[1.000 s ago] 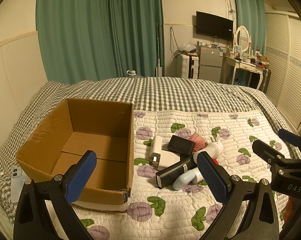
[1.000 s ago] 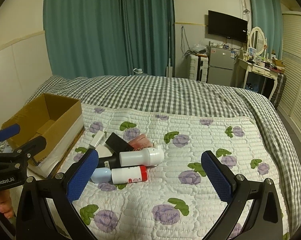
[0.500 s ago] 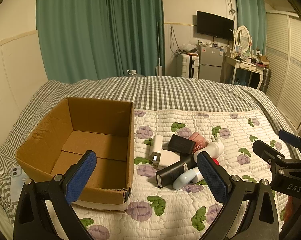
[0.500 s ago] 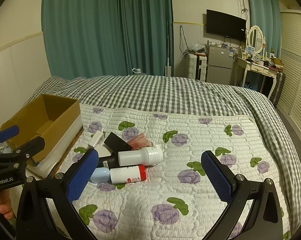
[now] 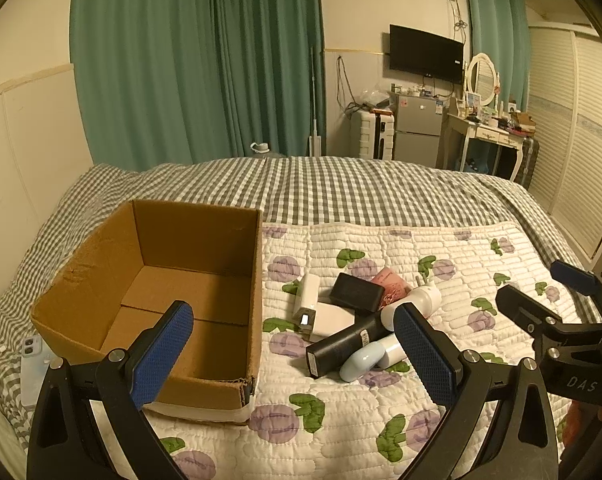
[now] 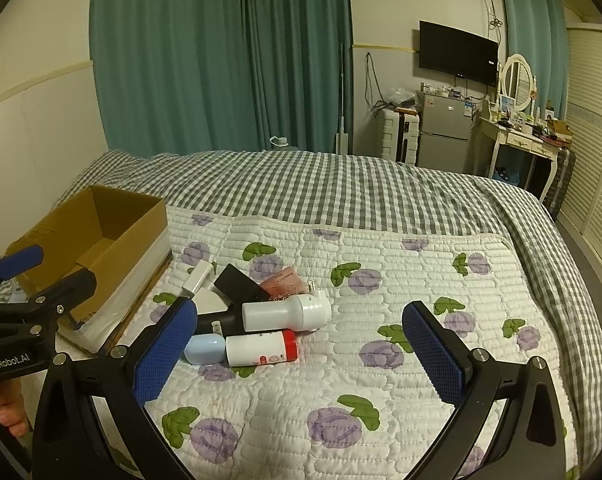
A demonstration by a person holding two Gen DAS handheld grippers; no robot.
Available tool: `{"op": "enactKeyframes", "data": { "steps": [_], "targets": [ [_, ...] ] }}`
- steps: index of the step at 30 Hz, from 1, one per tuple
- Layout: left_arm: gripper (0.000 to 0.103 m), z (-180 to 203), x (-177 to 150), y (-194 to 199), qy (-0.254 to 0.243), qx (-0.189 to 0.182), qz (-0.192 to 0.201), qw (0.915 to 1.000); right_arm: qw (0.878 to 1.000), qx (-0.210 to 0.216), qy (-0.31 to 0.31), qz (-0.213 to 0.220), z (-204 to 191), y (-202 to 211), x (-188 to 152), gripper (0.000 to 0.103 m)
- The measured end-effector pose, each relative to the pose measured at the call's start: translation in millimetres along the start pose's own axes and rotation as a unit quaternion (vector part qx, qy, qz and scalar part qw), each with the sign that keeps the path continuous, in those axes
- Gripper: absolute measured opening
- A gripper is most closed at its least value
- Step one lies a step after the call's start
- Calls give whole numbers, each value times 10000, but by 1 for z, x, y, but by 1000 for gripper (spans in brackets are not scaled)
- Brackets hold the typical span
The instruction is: Organize rigid objects
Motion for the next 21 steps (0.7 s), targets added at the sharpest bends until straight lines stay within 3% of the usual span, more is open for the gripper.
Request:
{"op": "enactKeyframes", "data": {
  "steps": [4,9,16,21],
  "targets": [
    [102,4,7,7,20,-5,113,9999,10000,57,42,-2,3,5,6,103],
    [102,26,14,17,144,-358,209,9990,10000,8,95,-14,27,14,21,103],
    [100,89,-45,-23,-338,-541,-645,9959,9991,-204,-203,-305,78,-3,-1,103],
    [99,100,-84,-61,-481,-310,-986,9935,9957,-204,-467,-774,97,-35,-34,103]
  ]
}}
Point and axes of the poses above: each gripper's, at about its wrist camera, not at the fingertips, and y roughly against the way its jaws point, z to its right, x to its top, the point moved 7 cm from there along -y, roughly the way its jaws point, and after that the axes turned 10 degrees about z, right-handed, at the moved point
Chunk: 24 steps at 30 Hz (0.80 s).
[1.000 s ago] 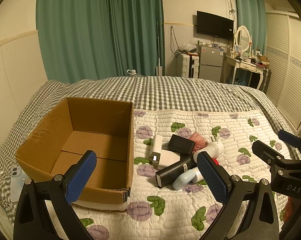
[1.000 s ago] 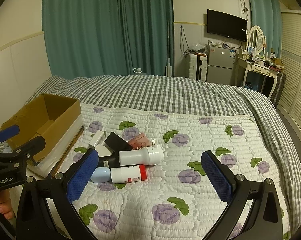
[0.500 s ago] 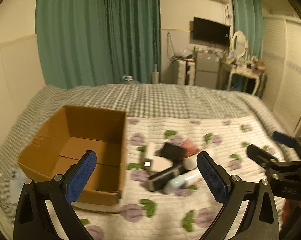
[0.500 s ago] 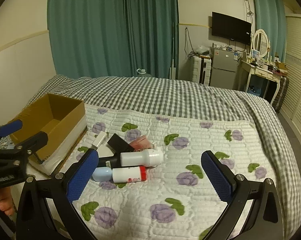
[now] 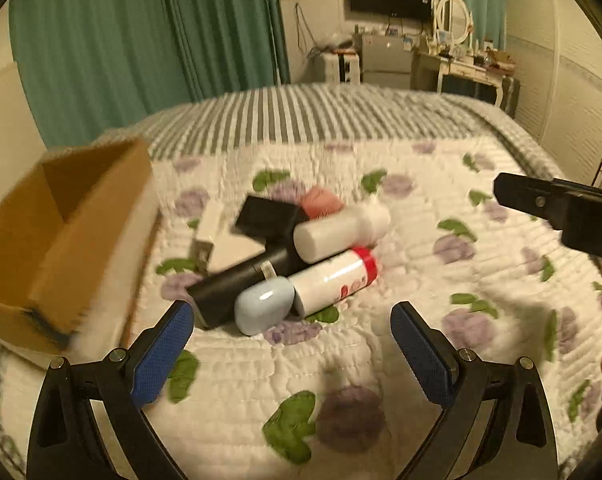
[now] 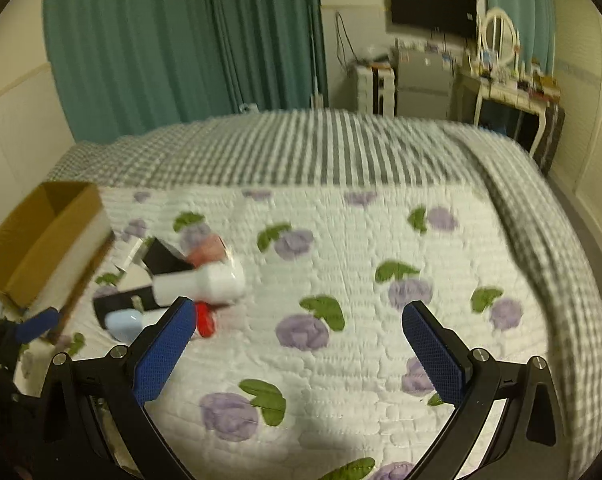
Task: Organize rigid objects
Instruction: 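Lower the left tool onto the light-blue earbud case and grasp it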
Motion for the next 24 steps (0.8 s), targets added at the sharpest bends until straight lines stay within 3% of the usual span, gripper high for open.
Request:
{"op": "enactKeyframes", "data": {
  "steps": [8,11,13,17,20,21,22,24],
  "targets": [
    [95,-34,-12,-31,429,416,-290,9978,9995,50,66,-296,-7,-26,-19,103],
    [88,-37,-17,-40,314,485,-447,9973,9995,85,86,-305,-12,-26,-20,103],
    [74,-37,-21,-46,340,432,-575,9968,9994,86,113,-302,-15,-26,-20,103],
    [68,-36,-19,-46,233,486,-571,9969,9993,80,153,-325,-18,-27,-21,103],
    [55,-36,-22,-43,199,493,-664,9964,9990,45,213,-387,-21,-30,-25,103],
    [47,-35,-24,-41,147,512,-682,9962,9989,33,229,-401,-21,-30,-26,103],
    [21,-33,-25,-40,130,443,-714,9964,9989,26,241,-413,-22,-31,-27,103],
    [14,-28,-29,-39,186,298,-814,9961,9987,24,251,-435,-23,-32,-29,103]
  ]
}}
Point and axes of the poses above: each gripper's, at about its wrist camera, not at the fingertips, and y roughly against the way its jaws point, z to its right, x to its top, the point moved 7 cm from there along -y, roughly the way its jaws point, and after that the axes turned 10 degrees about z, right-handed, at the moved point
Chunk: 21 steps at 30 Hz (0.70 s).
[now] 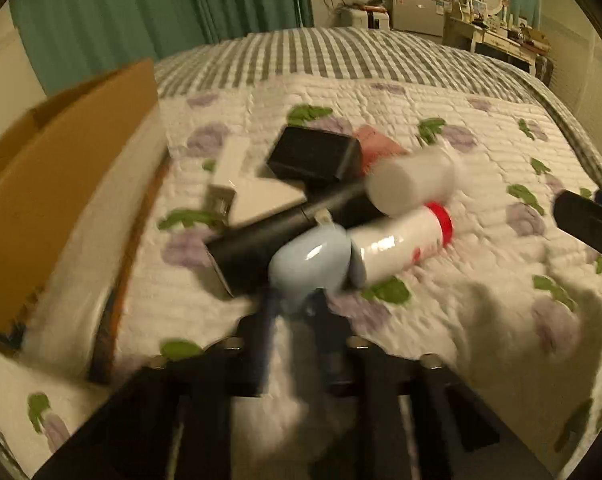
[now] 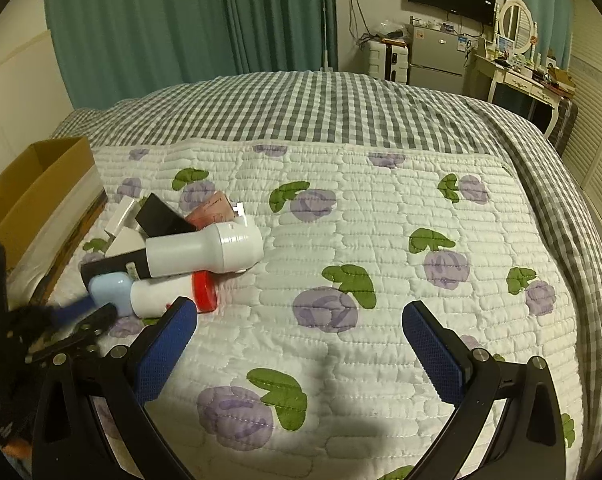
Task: Organize rigid objects
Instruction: 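Lower the left tool onto the light-blue earbud case and grasp it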
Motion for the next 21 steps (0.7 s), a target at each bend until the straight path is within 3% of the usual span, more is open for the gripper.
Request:
{"op": "enactKeyframes", "data": {
  "steps": [6,8,10,12,15,21],
  "targets": [
    [13,1,1,-1,-23,-224,26,9997,10000,25,35,-29,-3,-1,-2,103],
    [17,2,2,-1,-14,-264,52,9996,10000,24,19,-57,-2,-3,-3,103],
    [37,8,2,0,-129,-381,38,9992,10000,1,1,-60,-1,-3,-3,103],
    [48,16,3,1,-246,-517,91,9983,10000,-19,-33,-58,1,-3,-3,103],
    [49,16,6,-4,-354,-390,117,9985,9999,-20,-90,-66,4,-3,-3,103],
    [47,14,18,-23,-321,-522,65,9981,9999,-50,-117,-105,6,-4,-5,103]
  ]
}}
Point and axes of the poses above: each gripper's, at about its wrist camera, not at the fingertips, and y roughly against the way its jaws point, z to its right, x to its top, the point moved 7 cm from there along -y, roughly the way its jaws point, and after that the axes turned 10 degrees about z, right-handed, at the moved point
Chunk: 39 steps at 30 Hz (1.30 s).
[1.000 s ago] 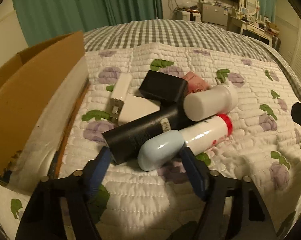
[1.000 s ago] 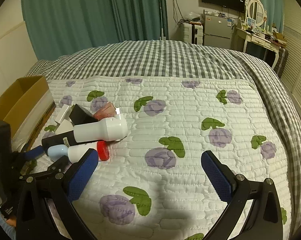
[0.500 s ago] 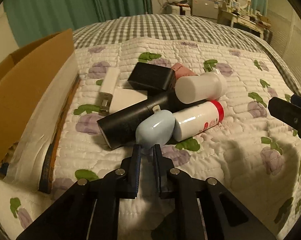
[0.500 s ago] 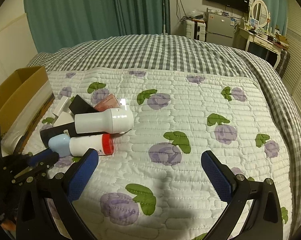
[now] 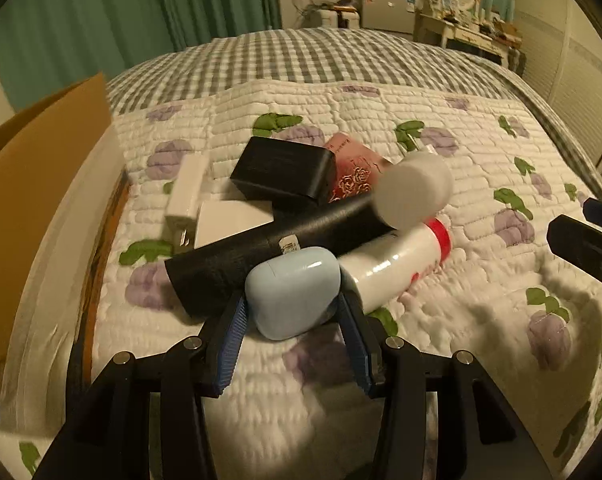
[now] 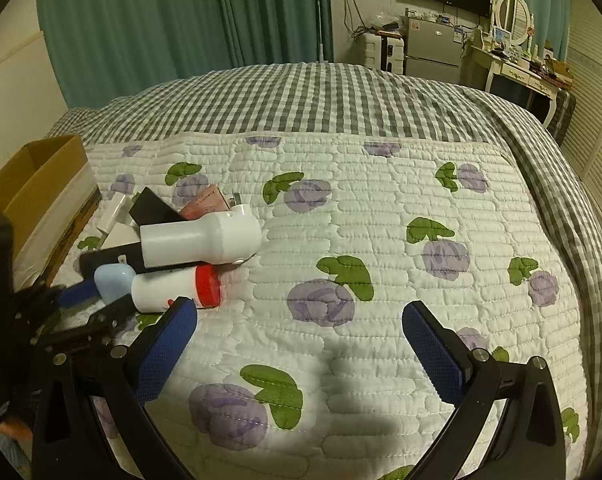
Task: Organize rigid objects
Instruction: 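Lower the left tool onto the light-blue earbud case and grasp it, then grasp the white-and-red roller bottle with the right tool while the left holds the case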
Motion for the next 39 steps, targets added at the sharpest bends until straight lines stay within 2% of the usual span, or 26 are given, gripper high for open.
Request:
{"op": "enactKeyframes", "data": {
  "steps": [2,3,4,6,12,16,23,24,26,33,35,36,38,39],
  "targets": [
    [46,4,1,0,-90,-72,28,9999,10000,-2,-2,-1,0,0,0,103],
    [40,5,0,1,-115,-92,29,9999,10000,-7,-3,-3,0,0,0,103],
    [27,5,-1,4,-154,-124,25,9998,10000,-12,-5,-6,1,-1,-1,103],
    [22,7,1,12,-101,-272,71,9996,10000,-10,-9,-3,1,-1,-1,103],
    [18,10,5,33,-83,-346,269,9990,9999,112,109,52,-8,-3,0,103],
    [18,8,5,33,-139,-249,289,9992,9989,356,289,8,-28,-11,2,103],
    [16,-7,9,41,-49,-34,406,9992,9945,776,573,-409,-58,-40,-9,103],
    [0,-9,10,43,-46,36,440,9990,9936,857,569,-474,-63,-44,-12,103],
    [1,-13,13,47,-73,81,484,9988,9920,942,638,-546,-72,-49,-16,103],
    [3,-17,5,39,-66,56,225,9997,9902,1005,691,-684,-95,-72,-23,99],
    [4,-17,4,39,-71,25,200,9998,9914,761,795,-713,-96,-82,-27,86],
    [6,-16,3,39,-74,-5,182,9998,9918,631,844,-720,-95,-84,-29,79],
    [16,-16,2,37,-73,1,155,9999,9927,678,779,-626,-93,-80,-30,79],
    [32,-15,1,37,-79,-3,132,9999,9933,693,712,-597,-89,-76,-29,79]
  ]
}}
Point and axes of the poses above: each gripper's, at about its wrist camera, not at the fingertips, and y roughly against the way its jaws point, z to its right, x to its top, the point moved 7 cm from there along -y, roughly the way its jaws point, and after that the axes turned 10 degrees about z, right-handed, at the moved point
